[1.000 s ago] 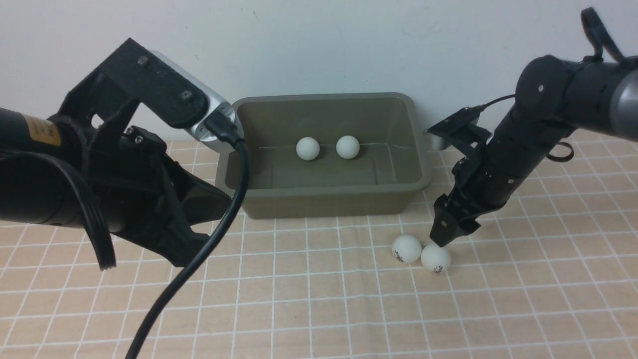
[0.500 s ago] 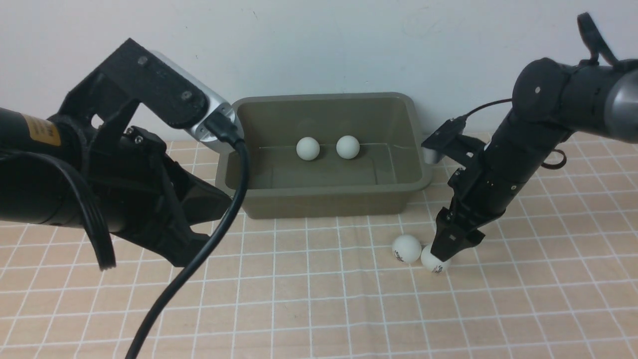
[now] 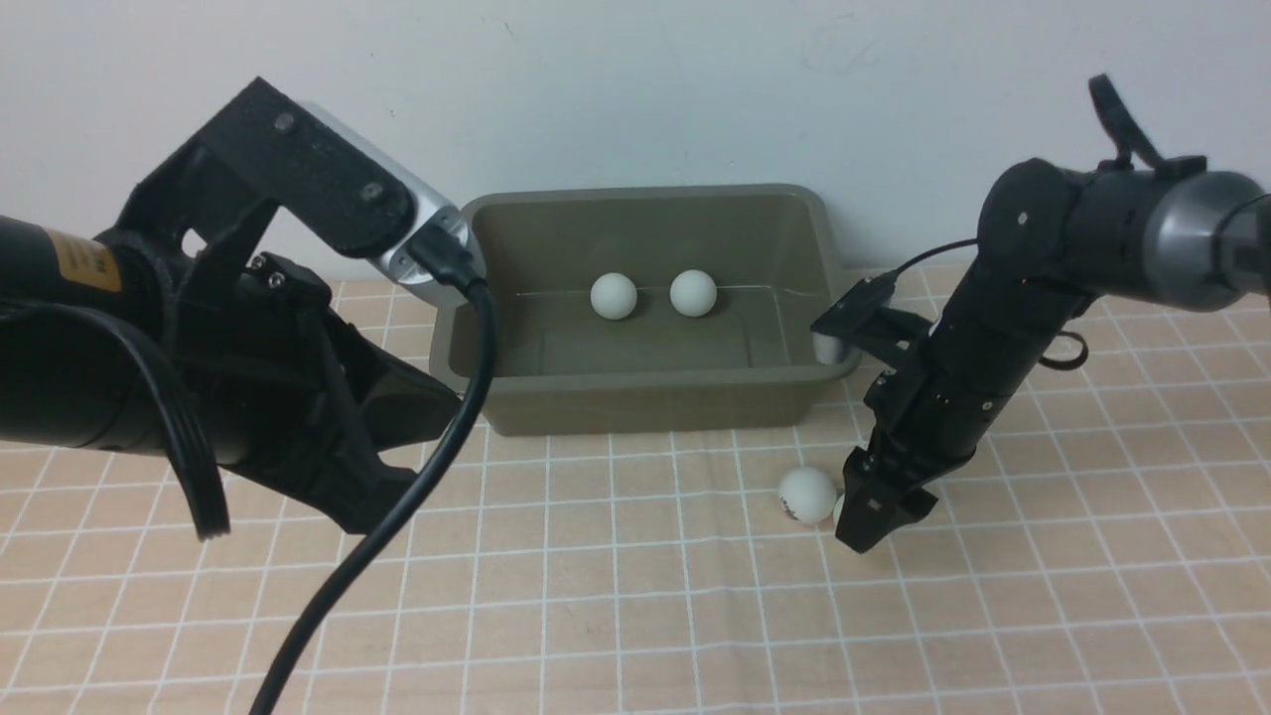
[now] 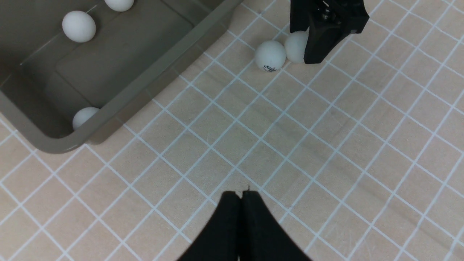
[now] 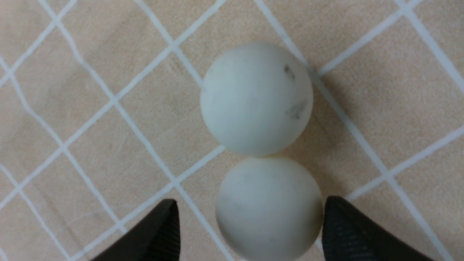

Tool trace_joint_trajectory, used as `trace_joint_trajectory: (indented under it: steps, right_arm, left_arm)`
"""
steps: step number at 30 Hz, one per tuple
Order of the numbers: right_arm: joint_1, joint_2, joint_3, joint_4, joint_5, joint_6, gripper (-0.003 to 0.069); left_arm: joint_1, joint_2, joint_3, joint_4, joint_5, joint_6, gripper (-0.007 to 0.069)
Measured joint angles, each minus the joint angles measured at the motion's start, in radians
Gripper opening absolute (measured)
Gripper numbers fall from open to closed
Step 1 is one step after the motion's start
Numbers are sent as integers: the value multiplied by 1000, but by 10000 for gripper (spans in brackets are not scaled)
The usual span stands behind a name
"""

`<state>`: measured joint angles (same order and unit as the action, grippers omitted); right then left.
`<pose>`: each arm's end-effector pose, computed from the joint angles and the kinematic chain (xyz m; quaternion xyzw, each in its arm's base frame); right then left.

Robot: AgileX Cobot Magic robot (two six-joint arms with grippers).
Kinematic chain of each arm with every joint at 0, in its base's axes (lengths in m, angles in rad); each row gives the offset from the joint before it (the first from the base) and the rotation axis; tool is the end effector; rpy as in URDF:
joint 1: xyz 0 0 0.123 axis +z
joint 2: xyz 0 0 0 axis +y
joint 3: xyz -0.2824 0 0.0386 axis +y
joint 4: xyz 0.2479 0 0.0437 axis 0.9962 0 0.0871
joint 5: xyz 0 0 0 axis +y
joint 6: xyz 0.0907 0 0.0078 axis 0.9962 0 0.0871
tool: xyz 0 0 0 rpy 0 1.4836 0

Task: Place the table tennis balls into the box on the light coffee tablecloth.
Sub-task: 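Reach for and grasp a ping pong ball on the table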

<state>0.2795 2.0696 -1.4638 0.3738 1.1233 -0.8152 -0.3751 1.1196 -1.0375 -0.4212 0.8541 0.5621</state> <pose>0.3703 0.1375 0.1614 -0.4373 0.8834 0.1679 0.0099 0.1965 -0.1076 0.3548 0.3482 0.8492 -0.1629 0.3621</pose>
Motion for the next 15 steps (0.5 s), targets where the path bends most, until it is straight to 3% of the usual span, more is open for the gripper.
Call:
trace_joint_trajectory:
  steps: [7,15]
  right_arm:
    - [5,0,0,-123,-25,132,340]
    - [5,-2,-1,-143,-29,159,336]
  left_arm:
    - [0,0,0,0,9,0,-69]
    - [0,0,0,0,21,5,-69]
